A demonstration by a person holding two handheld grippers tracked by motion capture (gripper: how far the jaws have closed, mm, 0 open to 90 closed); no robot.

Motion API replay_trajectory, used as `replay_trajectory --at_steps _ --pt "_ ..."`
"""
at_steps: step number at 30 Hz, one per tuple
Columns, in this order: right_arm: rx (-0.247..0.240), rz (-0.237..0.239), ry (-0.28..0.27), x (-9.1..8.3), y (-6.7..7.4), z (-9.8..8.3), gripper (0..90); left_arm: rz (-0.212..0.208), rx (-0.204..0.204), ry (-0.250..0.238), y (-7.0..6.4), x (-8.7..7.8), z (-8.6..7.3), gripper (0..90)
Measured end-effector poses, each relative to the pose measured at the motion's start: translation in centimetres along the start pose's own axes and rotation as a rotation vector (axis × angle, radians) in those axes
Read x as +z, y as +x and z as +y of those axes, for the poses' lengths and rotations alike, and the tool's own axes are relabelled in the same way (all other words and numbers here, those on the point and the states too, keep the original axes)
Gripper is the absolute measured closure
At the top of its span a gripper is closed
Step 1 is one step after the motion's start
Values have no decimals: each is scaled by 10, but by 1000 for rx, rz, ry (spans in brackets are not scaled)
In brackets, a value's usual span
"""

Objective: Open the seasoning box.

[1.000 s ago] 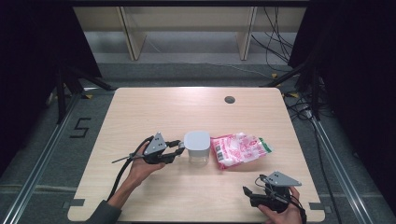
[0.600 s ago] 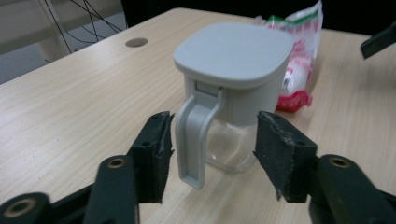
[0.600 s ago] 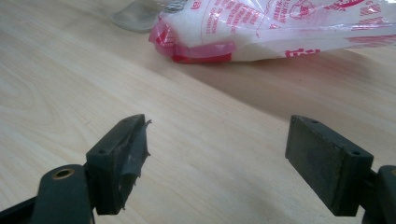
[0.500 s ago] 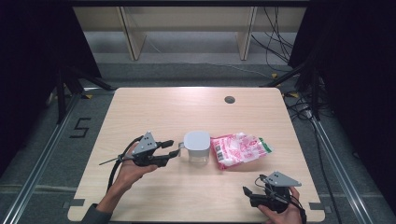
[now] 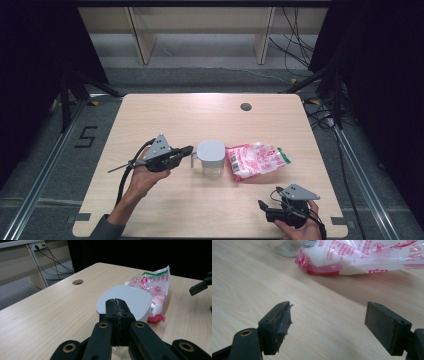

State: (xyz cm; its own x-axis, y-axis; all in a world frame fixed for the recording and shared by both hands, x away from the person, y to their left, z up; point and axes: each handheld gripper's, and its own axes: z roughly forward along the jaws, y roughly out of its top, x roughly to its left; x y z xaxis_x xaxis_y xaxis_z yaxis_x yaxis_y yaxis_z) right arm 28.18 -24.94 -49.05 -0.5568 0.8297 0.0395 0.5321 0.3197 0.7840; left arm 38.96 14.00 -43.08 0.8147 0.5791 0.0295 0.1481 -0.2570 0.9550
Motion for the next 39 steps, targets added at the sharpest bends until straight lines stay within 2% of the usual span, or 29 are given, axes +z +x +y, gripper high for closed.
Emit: replay_trajectory --at_steps 4,6,7,11,12,13,16,18,19,20,22,23,24,25,26,27,28,29,30,31,32,33,35,37,38,39 --pt "15 13 11 1 1 1 216 -4 -8 11 2 8 2 893" --pt "4 17 2 2 1 1 216 -12 -24 13 4 14 1 892" --pt "-1 4 6 2 2 2 215 -19 -28 18 5 17 0 892" --pt "-13 9 4 3 1 3 215 -19 -28 43 5 22 -4 893" --pt "7 3 11 2 3 4 215 -25 -32 37 6 23 -5 893" --pt "-20 5 -7 3 1 5 214 -24 -29 43 6 24 -5 893" --pt "-30 -1 -25 6 4 9 191 -25 -31 47 6 27 -7 893" --pt "-64 -5 -46 10 6 13 156 -17 -31 50 6 26 -6 892" --pt "-105 -15 -68 13 8 18 160 -14 -28 50 7 26 -7 892" --pt "-120 -3 -71 15 10 20 168 -16 -28 48 7 26 -7 892" --pt "-121 6 -68 16 12 22 174 -16 -31 50 8 26 -7 892" --pt "-148 3 -84 18 12 25 184 -18 -38 47 8 27 -7 892" --pt "-139 19 -80 21 15 29 219 -15 -38 47 8 27 -7 892" --pt "-155 24 -89 22 16 33 247 -14 -31 47 8 26 -7 892" --pt "-164 35 -115 27 17 40 314 -14 -32 47 8 26 -7 892" --pt "-164 35 -115 27 17 40 314 -14 -32 47 8 26 -7 892" --pt "-173 41 -129 29 18 44 362 -14 -32 46 8 26 -8 892" --pt "-181 52 -141 32 20 54 468 -14 -32 46 8 26 -8 892" --pt "-181 52 -141 32 20 54 468 -14 -31 45 8 26 -8 892" --pt "-193 54 -173 37 18 62 550 -16 -31 41 8 26 -8 892" --pt "-193 54 -173 37 18 62 550 -16 -31 41 8 26 -8 892" --pt "-163 75 -158 43 17 70 611 -13 -33 40 8 26 -8 892" --pt "-157 83 -150 46 16 73 641 -10 -22 48 8 25 -9 892" --pt "-130 86 -160 53 16 77 679 -9 -32 37 7 26 -9 892" --pt "-145 99 -157 56 15 80 686 -14 -18 38 8 26 -9 892" --pt "-150 91 -158 58 14 81 700 -14 -4 49 9 25 -8 892"
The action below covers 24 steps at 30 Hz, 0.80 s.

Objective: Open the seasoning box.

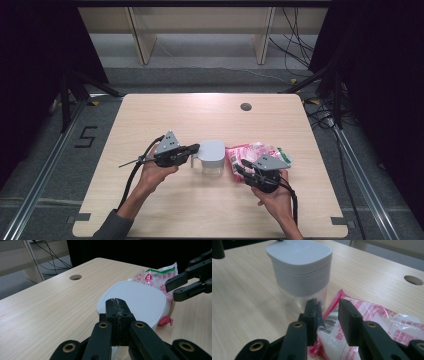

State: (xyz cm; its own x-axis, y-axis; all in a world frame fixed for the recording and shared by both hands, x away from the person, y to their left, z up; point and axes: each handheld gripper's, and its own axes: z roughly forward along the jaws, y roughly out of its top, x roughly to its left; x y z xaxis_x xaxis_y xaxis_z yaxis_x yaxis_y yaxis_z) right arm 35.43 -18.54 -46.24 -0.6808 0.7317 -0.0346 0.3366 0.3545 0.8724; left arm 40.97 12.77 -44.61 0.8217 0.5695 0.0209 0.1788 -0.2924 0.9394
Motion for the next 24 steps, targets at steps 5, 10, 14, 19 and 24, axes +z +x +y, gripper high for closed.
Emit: replay_trajectory --at_steps 5,10,14,19,24 --pt "-53 -4 -9 10 -2 9 846 7 -19 -7 -1 0 -1 893" --pt "-58 12 -4 15 -3 11 900 6 -21 -18 -1 1 -1 892" --pt "-53 24 -7 19 0 14 900 8 -40 -17 -2 0 -2 892" --pt "-70 43 4 26 4 19 900 3 -46 -29 -1 0 -4 893" --pt "-94 42 -11 27 5 22 900 9 -36 -20 -1 -1 -3 892"
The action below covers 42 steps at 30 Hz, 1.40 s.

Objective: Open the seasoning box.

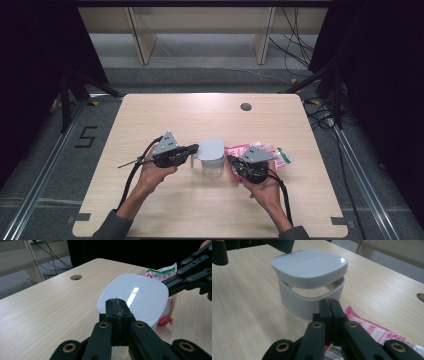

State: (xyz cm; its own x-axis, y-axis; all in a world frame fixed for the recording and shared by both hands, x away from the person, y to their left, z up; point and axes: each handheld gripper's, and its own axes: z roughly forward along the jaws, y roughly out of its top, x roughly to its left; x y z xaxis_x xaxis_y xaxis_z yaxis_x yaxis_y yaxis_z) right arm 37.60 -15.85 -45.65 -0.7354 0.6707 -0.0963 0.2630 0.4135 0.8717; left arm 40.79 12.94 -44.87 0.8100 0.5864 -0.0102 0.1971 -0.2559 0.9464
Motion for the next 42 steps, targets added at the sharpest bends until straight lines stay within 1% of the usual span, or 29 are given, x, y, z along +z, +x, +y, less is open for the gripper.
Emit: replay_trajectory --at_steps 4,5,6,10,11,12,13,14,16,19,20,21,22,25,26,28,30,31,32,33,34,35,36,37,38,39,40,41,42 --pt "10 12 6 2 3 2 900 2 1 0 0 0 0 893" --pt "-3 20 5 1 3 4 900 2 1 1 0 0 0 893" --pt "-31 11 -7 2 3 6 900 1 1 0 0 0 0 892" --pt "-33 10 -17 2 4 8 900 4 2 -3 -1 0 0 892" --pt "-11 18 3 1 5 9 900 4 -2 -3 -1 0 0 893" --pt "-11 18 3 1 5 9 900 4 -1 -4 -1 0 0 893" --pt "-28 13 -12 1 4 10 900 4 4 -3 -1 0 0 892" --pt "-25 22 -13 2 4 10 900 2 -1 -8 -1 1 -1 892" --pt "-52 26 -33 4 4 13 900 6 1 -1 0 0 0 892" --pt "-39 31 -25 3 5 14 900 9 4 1 0 0 -1 887" --pt "-38 23 -37 2 7 19 900 11 1 -9 0 -1 -1 872" --pt "-38 23 -37 2 7 19 900 11 1 -9 0 -1 -1 863" --pt "-46 31 -31 2 10 24 900 9 -14 -29 1 -4 0 849" --pt "-53 32 -37 3 11 28 900 3 -21 -42 1 -11 2 817" --pt "-55 38 -31 4 12 30 900 -9 -19 -39 1 -15 2 817" --pt "-65 38 -54 9 15 36 900 -29 -26 -25 -1 -23 -1 739" --pt "-53 51 -44 11 18 40 900 -32 -21 -18 -2 -25 -3 715" --pt "-53 51 -44 11 18 40 900 -36 0 -8 -2 -27 -4 715" --pt "-60 50 -58 14 24 46 900 -43 3 -10 -4 -32 -8 672" --pt "-60 50 -58 14 24 46 900 -43 3 -10 -4 -32 -8 653" --pt "-66 53 -61 15 29 51 900 -51 -7 -5 -5 -35 -10 629" --pt "-73 54 -60 15 30 54 900 -44 -6 3 -7 -38 -12 616" --pt "-73 54 -60 15 30 54 900 -45 17 8 -6 -41 -14 616" --pt "-79 64 -73 17 34 58 900 -40 12 30 -8 -46 -20 574" --pt "-95 76 -76 18 34 60 900 -48 32 28 -6 -48 -22 566" --pt "-95 76 -76 18 34 60 900 -48 32 28 -6 -48 -22 559" --pt "-88 82 -75 20 37 61 900 -34 -6 35 -9 -51 -27 559" --pt "-95 83 -75 22 39 63 900 -36 -3 35 -8 -52 -28 556" --pt "-88 80 -75 23 41 63 900 -40 18 40 -6 -55 -30 557"
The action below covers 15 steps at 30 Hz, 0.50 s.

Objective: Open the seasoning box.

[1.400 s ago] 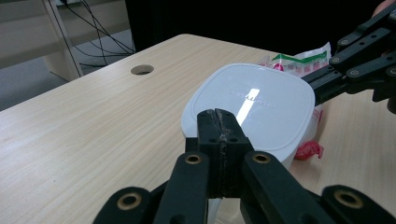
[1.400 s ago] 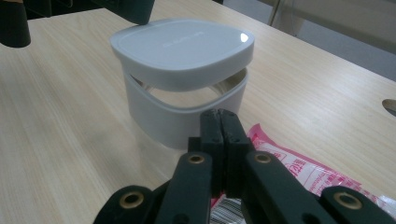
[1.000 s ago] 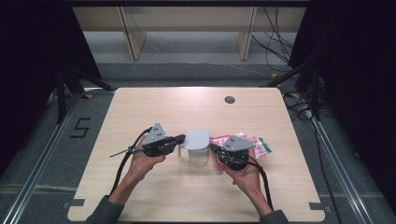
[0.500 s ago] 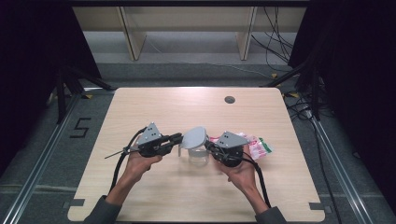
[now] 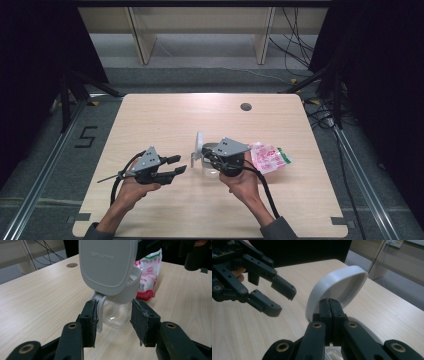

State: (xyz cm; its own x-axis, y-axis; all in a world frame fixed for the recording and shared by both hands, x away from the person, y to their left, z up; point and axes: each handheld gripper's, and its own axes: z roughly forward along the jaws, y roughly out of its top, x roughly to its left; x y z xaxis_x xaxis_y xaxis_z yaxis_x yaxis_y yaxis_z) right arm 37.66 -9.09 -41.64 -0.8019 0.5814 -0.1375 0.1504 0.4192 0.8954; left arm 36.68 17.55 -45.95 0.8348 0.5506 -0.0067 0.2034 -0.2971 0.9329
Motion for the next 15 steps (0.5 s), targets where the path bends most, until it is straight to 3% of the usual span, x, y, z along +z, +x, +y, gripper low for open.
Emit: replay_trajectory --at_steps 1,3,4,5,8,9,14,15 --pt "3 6 4 2 2 1 900 2 -31 -3 -1 -1 -3 556" --pt "-7 15 -1 7 8 4 900 7 -33 -2 -1 -3 -7 554" --pt "-32 31 7 8 8 5 900 6 -13 0 0 -4 -9 553" --pt "-24 14 4 8 11 5 900 11 -6 10 0 -5 -10 553" --pt "-22 21 8 8 11 5 900 12 -10 13 -2 -6 -14 533" --pt "-36 24 4 7 10 4 900 15 -44 7 -4 -6 -15 533" --pt "25 -6 18 -15 2 -14 839 25 -55 11 -7 -8 -17 476" --pt "52 -27 25 -28 -3 -26 796 18 -52 15 -7 -8 -18 447"
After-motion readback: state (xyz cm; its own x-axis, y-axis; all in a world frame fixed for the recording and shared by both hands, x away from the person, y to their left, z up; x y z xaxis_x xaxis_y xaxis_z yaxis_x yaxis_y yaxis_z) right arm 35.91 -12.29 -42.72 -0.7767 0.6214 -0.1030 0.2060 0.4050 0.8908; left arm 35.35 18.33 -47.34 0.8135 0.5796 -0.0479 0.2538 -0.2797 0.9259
